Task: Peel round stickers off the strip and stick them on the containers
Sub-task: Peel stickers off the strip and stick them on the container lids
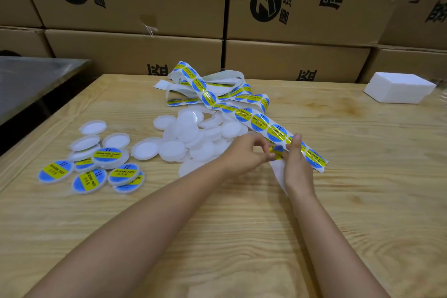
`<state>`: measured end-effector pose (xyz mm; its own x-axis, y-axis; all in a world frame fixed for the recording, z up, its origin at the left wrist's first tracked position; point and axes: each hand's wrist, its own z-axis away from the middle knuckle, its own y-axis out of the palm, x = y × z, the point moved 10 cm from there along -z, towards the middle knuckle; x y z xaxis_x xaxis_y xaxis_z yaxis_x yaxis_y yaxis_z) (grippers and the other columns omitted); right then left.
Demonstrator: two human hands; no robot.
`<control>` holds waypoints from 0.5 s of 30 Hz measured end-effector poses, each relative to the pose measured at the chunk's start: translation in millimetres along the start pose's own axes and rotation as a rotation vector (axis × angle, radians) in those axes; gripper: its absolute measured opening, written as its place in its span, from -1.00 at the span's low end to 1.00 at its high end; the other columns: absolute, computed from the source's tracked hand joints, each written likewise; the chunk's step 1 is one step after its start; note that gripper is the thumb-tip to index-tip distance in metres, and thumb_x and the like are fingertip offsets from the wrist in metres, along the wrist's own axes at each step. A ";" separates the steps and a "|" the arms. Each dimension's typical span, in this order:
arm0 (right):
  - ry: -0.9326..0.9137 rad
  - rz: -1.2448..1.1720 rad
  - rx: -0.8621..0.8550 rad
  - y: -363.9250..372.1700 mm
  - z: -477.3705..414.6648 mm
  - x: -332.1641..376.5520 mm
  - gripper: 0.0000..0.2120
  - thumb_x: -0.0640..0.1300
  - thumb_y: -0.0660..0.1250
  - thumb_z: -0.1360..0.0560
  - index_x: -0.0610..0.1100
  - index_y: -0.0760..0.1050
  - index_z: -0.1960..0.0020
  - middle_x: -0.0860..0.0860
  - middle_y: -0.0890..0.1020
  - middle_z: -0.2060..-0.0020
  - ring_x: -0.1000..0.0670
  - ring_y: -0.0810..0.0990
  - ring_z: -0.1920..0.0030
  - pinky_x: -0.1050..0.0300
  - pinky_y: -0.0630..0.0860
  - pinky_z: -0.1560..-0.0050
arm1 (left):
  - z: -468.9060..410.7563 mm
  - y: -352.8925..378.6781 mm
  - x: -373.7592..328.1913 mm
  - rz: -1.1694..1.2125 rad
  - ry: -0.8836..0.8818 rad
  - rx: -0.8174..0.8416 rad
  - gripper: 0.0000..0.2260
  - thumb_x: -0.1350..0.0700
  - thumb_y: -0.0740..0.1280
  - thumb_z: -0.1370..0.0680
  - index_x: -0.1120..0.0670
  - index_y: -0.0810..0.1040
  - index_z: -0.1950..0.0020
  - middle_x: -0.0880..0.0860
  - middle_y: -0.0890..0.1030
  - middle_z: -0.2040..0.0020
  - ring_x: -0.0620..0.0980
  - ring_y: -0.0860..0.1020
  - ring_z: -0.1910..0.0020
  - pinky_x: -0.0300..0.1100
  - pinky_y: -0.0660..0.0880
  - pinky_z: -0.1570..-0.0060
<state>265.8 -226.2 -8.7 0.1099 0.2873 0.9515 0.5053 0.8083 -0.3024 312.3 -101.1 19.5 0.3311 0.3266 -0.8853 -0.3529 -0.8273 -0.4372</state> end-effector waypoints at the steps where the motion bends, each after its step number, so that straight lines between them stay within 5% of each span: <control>1: 0.021 -0.008 -0.018 0.0 0.9 -1.4 -0.07 0.48 -0.28 -0.26 0.01 0.44 -0.32 -0.07 0.55 -0.24 -0.12 0.39 -0.34 -0.13 0.16 -0.42 | 1.4 -9.6 1.1 0.082 -0.007 -0.031 -0.77 0.23 0.41 -0.46 0.02 0.45 0.33 0.09 0.62 -0.01 0.02 0.60 -0.06 -0.06 0.52 -0.10; 4: -0.013 0.056 -0.013 0.5 1.4 -2.2 -0.12 0.42 -0.28 -0.31 0.01 0.35 -0.40 -0.03 0.54 -0.26 -0.13 0.39 -0.33 -0.14 0.13 -0.42 | 10.9 -36.1 8.8 0.247 -0.027 -0.064 -0.78 0.31 0.40 -0.46 0.09 0.44 0.30 0.06 0.60 0.15 -0.08 0.62 0.13 -0.16 0.52 -0.03; 8: -0.152 0.390 -0.094 -5.7 5.6 13.1 -0.54 0.06 -0.09 -0.62 -0.10 0.42 -0.32 -0.13 0.57 -0.19 -0.18 0.39 -0.30 -0.10 0.05 -0.41 | 31.0 -77.2 16.6 0.288 -0.019 -0.124 -0.79 0.33 0.39 -0.45 0.11 0.45 0.29 -0.10 0.57 0.35 -0.20 0.57 0.30 -0.36 0.48 0.18; 11: -0.335 0.404 -0.169 -7.4 16.8 40.3 -0.58 0.04 0.03 -0.59 -0.18 0.54 -0.15 -0.18 0.62 -0.05 -0.22 0.43 -0.22 -0.14 0.12 -0.39 | 48.7 -110.6 27.3 0.359 -0.047 -0.213 -0.81 0.33 0.36 -0.47 0.13 0.44 0.29 0.00 0.52 0.35 -0.09 0.55 0.28 -0.21 0.52 0.15; 15: -0.551 0.244 -0.031 16.4 40.5 64.7 -0.80 -0.20 0.31 -0.52 -0.16 0.57 -0.13 -0.05 0.60 -0.08 -0.11 0.41 -0.21 0.23 0.20 -0.24 | 72.0 -133.8 41.1 0.421 -0.093 -0.244 -0.82 0.30 0.34 -0.49 0.13 0.42 0.27 0.07 0.50 0.28 0.01 0.54 0.20 -0.17 0.56 0.16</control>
<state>246.5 -173.6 45.6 -0.2294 0.6934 0.6831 0.5472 0.6723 -0.4986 310.1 55.9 30.2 0.1209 -0.0285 -0.9923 -0.2206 -0.9754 0.0011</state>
